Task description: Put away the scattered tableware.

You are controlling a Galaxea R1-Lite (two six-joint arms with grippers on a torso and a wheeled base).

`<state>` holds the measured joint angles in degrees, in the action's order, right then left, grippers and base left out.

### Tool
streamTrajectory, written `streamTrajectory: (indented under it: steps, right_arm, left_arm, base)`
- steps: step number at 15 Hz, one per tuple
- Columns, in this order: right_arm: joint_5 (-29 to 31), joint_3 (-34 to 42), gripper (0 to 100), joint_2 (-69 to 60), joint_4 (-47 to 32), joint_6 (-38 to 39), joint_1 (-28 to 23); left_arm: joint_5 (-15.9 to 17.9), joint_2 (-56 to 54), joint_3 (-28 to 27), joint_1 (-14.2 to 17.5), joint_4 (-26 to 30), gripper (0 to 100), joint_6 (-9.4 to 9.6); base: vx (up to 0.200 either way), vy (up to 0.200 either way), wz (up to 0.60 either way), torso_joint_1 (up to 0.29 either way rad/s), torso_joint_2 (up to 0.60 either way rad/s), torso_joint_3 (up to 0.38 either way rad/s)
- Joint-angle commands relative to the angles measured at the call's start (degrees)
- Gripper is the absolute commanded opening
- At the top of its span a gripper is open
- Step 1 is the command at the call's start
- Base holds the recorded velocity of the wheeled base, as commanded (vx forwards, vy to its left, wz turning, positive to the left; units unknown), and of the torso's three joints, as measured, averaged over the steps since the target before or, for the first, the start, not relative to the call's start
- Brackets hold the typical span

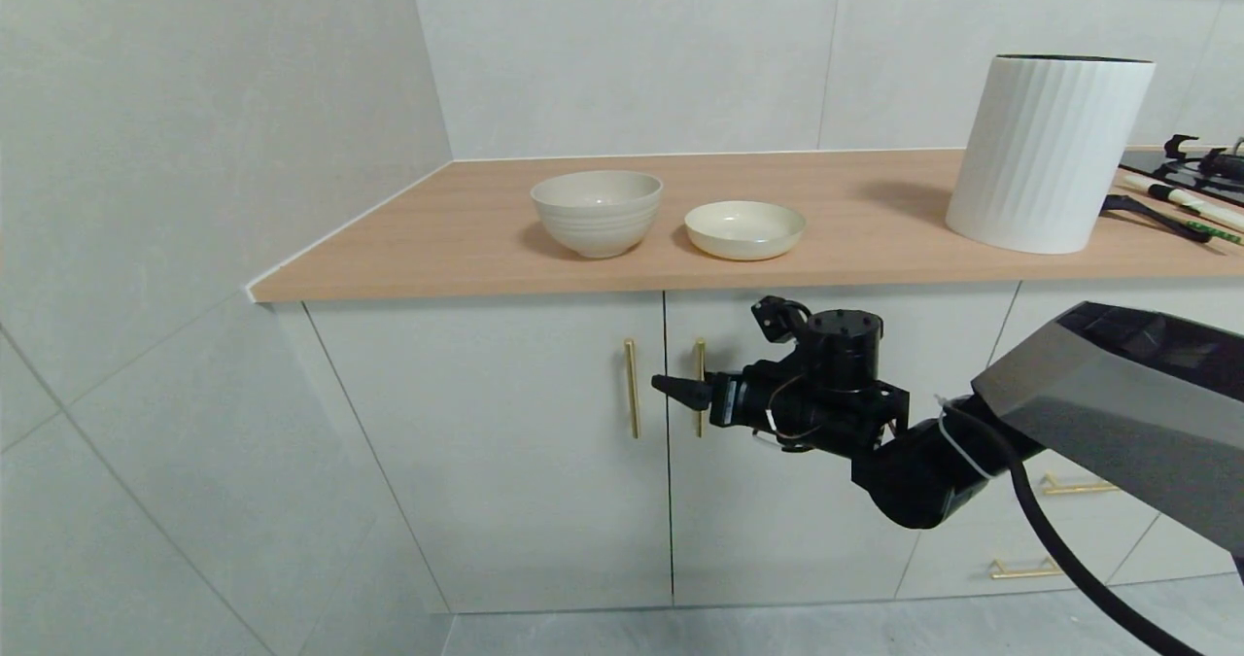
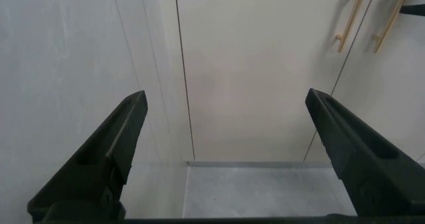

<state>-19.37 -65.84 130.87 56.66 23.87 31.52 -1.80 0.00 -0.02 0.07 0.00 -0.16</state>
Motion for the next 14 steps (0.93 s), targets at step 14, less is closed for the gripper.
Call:
streamTrajectory:
  steps: [14]
  right_arm:
    - [-0.1, 1.5, 100, -1.2, 2.5, 4.3, 2.8]
  left_arm:
    - [0.0, 0.1, 0.0, 0.0, 0.0, 100, -0.02]
  base:
    - [0.0, 0.0, 0.0, 0.0, 0.0, 0.0]
